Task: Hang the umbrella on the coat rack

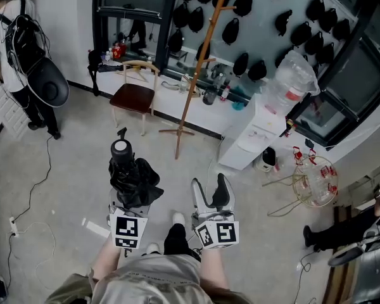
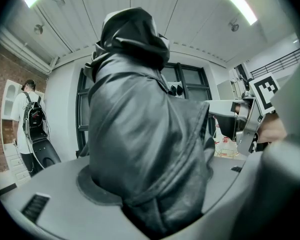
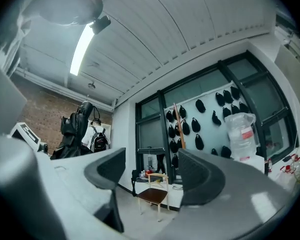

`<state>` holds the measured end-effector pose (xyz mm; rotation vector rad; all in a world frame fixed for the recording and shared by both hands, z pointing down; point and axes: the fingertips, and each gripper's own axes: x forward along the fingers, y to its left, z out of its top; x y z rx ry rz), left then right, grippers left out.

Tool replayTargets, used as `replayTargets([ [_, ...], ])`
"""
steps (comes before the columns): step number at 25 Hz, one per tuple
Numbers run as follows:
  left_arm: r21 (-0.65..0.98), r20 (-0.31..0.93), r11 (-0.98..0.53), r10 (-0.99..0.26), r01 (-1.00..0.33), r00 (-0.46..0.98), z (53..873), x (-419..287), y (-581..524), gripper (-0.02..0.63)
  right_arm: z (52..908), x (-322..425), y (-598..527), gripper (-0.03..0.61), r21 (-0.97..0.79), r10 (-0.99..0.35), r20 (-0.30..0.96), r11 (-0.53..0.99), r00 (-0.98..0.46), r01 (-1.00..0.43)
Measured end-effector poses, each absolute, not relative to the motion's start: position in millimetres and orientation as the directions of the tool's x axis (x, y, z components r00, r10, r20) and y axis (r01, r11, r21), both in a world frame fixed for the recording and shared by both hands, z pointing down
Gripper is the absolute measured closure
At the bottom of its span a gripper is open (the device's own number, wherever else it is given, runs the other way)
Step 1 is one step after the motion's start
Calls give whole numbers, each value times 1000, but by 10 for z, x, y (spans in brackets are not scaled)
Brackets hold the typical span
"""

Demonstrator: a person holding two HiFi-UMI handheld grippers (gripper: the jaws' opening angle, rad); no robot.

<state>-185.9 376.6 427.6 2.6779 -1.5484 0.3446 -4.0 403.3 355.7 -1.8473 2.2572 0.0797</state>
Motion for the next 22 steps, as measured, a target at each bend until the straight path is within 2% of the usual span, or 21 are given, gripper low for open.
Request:
replayTargets([
  [11,-72,226,-462,-871,-884,437,4392,-1804,3128,305,3704,199,3333,258,-111,-961,-191,221,-198,-969],
  [22,-89,227,-474,-866,-876,445,4229,-1226,1871,305,3619,806,2120,258,-147,-961,-190,228,-199,-962],
])
